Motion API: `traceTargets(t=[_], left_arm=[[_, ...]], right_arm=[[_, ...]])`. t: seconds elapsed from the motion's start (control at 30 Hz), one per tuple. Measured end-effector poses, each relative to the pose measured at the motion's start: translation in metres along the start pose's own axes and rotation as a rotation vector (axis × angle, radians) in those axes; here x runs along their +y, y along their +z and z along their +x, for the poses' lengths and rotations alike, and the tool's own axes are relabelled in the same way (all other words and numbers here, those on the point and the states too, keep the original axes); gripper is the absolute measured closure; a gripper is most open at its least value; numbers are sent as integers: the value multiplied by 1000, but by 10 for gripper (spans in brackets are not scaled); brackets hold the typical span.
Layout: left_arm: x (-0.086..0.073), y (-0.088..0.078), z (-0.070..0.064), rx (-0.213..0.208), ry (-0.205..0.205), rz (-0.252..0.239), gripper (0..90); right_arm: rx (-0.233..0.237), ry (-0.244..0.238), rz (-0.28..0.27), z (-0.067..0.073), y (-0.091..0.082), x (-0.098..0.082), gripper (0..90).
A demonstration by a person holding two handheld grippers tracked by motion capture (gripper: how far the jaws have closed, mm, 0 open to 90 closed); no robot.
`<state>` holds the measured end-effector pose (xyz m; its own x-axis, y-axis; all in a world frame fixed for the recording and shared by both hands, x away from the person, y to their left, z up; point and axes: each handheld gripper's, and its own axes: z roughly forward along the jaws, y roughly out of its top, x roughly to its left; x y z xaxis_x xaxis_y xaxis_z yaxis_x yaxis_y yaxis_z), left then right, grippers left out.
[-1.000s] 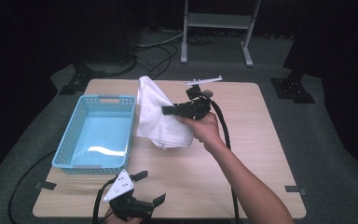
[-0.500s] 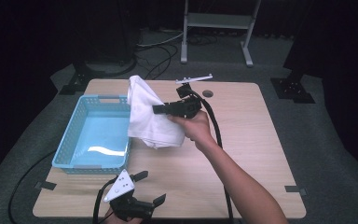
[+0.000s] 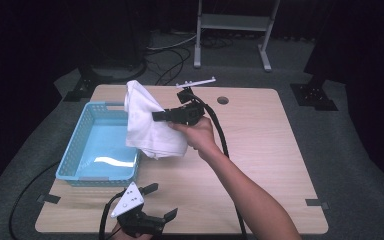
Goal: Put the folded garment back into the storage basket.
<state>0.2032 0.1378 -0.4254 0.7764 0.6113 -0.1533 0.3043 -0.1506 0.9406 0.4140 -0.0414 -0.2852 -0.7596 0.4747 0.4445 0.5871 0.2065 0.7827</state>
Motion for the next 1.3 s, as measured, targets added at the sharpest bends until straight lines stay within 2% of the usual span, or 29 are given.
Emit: traceTargets(t=[0.2, 0.57, 1.3], left_arm=[[0, 0, -1, 0, 5, 3, 31], [0, 1, -2, 5, 16, 9, 31], [0, 0, -1, 10, 12, 6, 31]], right_arm=[[17, 16, -2, 1, 7, 2, 729], [24, 3, 6, 8, 18, 8, 729], [47, 2, 18, 20, 40, 17, 729]])
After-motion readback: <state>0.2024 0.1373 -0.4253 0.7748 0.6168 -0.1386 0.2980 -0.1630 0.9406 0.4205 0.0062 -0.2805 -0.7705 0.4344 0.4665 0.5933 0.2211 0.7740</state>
